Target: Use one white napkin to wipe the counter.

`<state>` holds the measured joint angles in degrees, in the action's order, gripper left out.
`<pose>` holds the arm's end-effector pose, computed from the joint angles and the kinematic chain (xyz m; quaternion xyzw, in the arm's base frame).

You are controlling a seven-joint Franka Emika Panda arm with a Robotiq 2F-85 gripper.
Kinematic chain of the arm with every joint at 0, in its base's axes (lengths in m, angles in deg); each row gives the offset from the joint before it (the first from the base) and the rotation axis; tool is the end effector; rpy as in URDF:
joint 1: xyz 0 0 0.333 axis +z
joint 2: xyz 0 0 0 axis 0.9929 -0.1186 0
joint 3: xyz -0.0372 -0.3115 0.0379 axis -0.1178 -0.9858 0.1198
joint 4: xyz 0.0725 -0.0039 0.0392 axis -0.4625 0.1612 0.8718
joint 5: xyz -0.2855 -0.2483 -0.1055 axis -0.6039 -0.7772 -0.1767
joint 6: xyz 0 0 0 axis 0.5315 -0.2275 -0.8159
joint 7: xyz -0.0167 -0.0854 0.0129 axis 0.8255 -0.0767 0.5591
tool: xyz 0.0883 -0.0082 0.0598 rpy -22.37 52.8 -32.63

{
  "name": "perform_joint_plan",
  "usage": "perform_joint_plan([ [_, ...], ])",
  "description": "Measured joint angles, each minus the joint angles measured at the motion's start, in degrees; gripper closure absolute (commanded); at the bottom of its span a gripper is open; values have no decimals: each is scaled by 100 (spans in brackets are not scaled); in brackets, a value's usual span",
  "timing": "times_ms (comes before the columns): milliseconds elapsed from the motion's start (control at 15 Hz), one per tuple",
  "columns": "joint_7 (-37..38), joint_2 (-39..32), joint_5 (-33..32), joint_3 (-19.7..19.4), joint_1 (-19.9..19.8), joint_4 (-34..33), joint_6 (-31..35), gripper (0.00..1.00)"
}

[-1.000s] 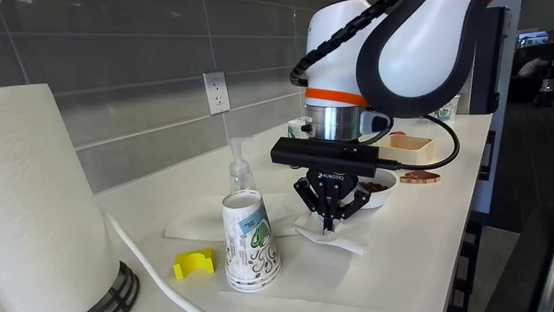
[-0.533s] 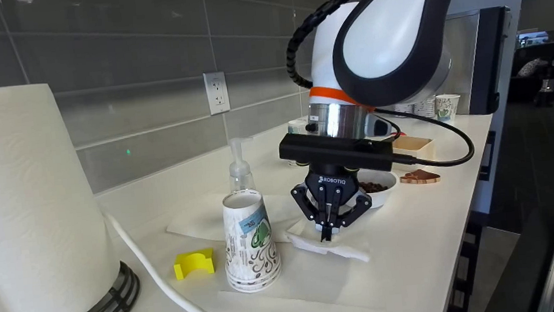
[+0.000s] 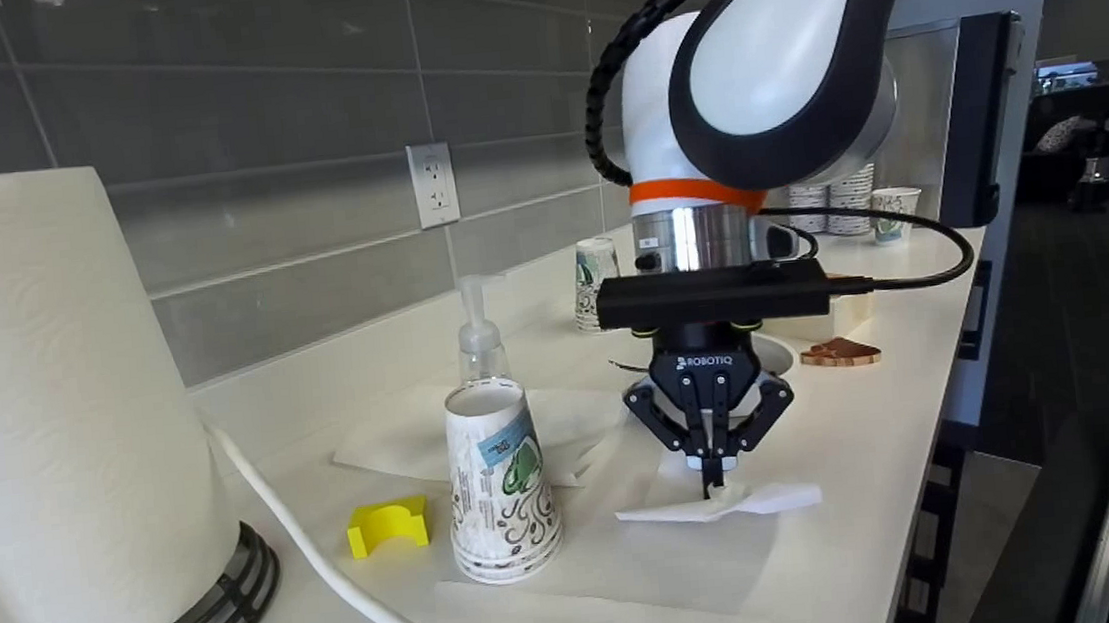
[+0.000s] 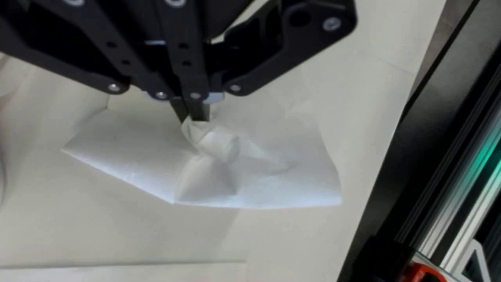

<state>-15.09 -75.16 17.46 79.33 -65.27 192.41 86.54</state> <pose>0.3148 0.2176 0.2529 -0.8886 0.4473 0.0995 0.0219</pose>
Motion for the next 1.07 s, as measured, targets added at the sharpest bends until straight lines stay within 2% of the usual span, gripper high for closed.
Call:
perform_joint_plan([
  [333,1376,13,-1316,16,-279,0,-661,100],
  [600,2262,27,-2096,47,-343,-3,-709,100],
  [867,2872,132,-2459,79,-354,-3,-425,100],
  [1067,2994,173,-2476,81,-359,-2,-35,100],
])
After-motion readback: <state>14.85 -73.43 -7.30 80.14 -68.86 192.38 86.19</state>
